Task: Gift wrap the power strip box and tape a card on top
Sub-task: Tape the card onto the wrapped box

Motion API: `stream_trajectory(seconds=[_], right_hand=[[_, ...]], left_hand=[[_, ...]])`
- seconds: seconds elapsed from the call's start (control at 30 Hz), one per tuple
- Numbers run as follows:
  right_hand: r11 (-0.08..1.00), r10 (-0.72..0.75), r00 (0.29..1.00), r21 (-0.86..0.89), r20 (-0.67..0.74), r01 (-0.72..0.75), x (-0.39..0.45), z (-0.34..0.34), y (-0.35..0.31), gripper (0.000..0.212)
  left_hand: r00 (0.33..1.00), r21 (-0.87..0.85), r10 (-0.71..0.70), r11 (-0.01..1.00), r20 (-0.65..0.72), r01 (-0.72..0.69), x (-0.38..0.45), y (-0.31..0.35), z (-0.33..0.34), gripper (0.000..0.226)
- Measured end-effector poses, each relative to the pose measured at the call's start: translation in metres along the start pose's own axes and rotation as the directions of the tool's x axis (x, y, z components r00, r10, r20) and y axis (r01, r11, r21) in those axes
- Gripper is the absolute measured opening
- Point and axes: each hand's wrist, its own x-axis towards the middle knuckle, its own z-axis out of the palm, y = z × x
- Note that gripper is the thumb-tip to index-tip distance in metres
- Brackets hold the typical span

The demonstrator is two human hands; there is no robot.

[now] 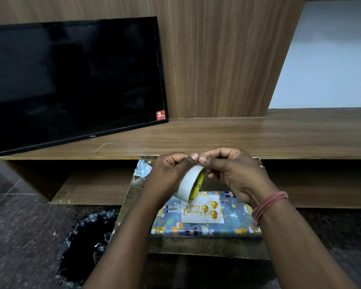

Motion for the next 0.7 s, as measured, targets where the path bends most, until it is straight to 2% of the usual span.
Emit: stream_trajectory(seconds=[0.07,0.17,0.23,0.37,0.47,0.53,0.6,0.7], right_hand=[[0.998,-0.026,0.998,-0.064,-0.056,0.022,-0.002,0.002,-0.003,0.004],[0.956,-0.088,0.983,-0.290,-0.162,0.038,-0.005,0.003,-0.008,0.006],[0.938,-0.109,0.975,-0.345,-0.194,0.036,-0.008,0.004,-0.010,0.008],[0.932,-0.130,0.970,-0.359,-0.204,0.049,-0.010,0.005,-0.014,0.008],[0.937,-0.145,0.970,-0.342,-0.194,0.072,-0.010,0.004,-0.018,0.007],[0.961,-0.093,0.982,-0.271,-0.166,0.045,-0.011,0.005,-0.019,0.006],[0.985,-0.042,0.989,-0.172,-0.141,0.017,-0.011,0.007,-0.019,0.008],[0.978,-0.073,0.992,-0.202,-0.104,0.050,-0.010,0.008,-0.020,0.007]], left_hand=[[1.000,0.079,0.020,0.997,0.012,-0.021,0.001,-0.001,-0.001,0.034],[0.998,0.247,0.043,0.968,0.052,-0.055,0.000,-0.002,0.002,0.032],[0.993,0.388,0.104,0.914,0.049,-0.115,0.001,-0.004,0.005,0.029],[0.979,0.523,0.200,0.831,0.034,-0.188,0.006,-0.012,0.012,0.030],[0.986,0.553,0.164,0.824,-0.016,-0.128,0.009,-0.016,0.011,0.051],[0.987,0.573,0.158,0.813,-0.039,-0.107,0.012,-0.019,0.008,0.059],[0.981,0.577,0.181,0.809,-0.067,-0.110,0.014,-0.021,0.007,0.059],[0.979,0.587,0.191,0.802,-0.074,-0.112,0.014,-0.022,0.010,0.055]])
